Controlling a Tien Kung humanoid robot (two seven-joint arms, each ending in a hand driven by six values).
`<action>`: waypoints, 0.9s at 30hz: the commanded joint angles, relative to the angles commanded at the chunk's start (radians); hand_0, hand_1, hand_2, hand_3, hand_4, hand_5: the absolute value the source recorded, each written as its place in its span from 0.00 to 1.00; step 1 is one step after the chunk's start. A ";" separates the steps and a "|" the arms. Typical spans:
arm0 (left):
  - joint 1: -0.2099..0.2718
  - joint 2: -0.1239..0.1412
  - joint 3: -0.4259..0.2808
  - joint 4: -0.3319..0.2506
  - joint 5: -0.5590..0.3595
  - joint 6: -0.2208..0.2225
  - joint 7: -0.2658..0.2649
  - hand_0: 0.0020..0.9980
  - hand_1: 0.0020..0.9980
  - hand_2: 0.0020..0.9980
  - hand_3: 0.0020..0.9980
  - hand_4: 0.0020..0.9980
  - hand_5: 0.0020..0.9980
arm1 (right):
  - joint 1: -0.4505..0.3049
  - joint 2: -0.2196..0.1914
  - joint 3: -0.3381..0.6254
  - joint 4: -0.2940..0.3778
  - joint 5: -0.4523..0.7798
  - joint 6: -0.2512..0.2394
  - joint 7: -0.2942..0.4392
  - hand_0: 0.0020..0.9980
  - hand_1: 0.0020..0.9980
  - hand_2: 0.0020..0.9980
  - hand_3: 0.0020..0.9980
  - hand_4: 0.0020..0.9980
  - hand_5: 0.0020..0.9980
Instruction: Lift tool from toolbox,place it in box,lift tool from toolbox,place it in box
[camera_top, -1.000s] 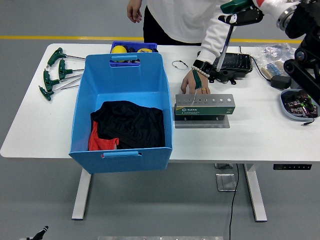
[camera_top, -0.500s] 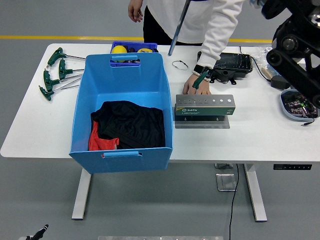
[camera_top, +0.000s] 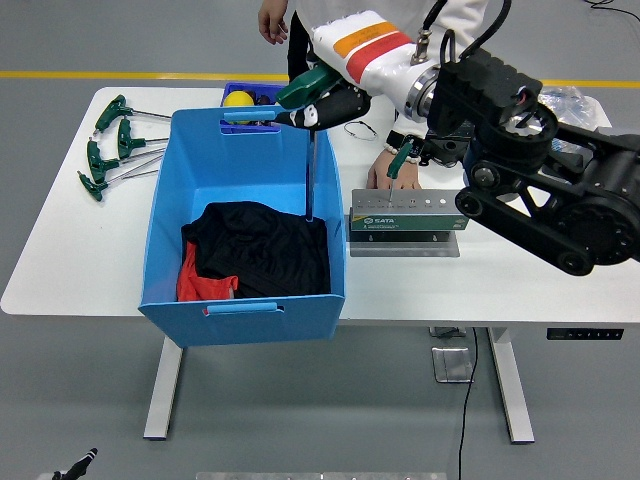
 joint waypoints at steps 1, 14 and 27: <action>0.000 0.000 0.001 0.000 -0.001 0.000 0.000 0.74 0.78 0.79 0.77 0.77 0.76 | -0.002 0.001 -0.011 0.006 -0.014 0.010 -0.002 0.00 0.00 0.02 0.03 0.91 0.70; -0.001 0.001 0.010 0.000 -0.010 0.000 -0.002 0.73 0.78 0.79 0.77 0.77 0.76 | 0.015 0.021 -0.130 0.070 -0.001 0.049 0.000 0.00 0.00 0.04 0.05 0.92 0.70; -0.001 0.002 -0.006 0.000 0.009 -0.001 0.005 0.72 0.78 0.78 0.77 0.77 0.76 | 0.024 0.032 -0.141 0.071 0.005 0.114 0.030 0.16 0.36 0.54 0.51 0.95 0.70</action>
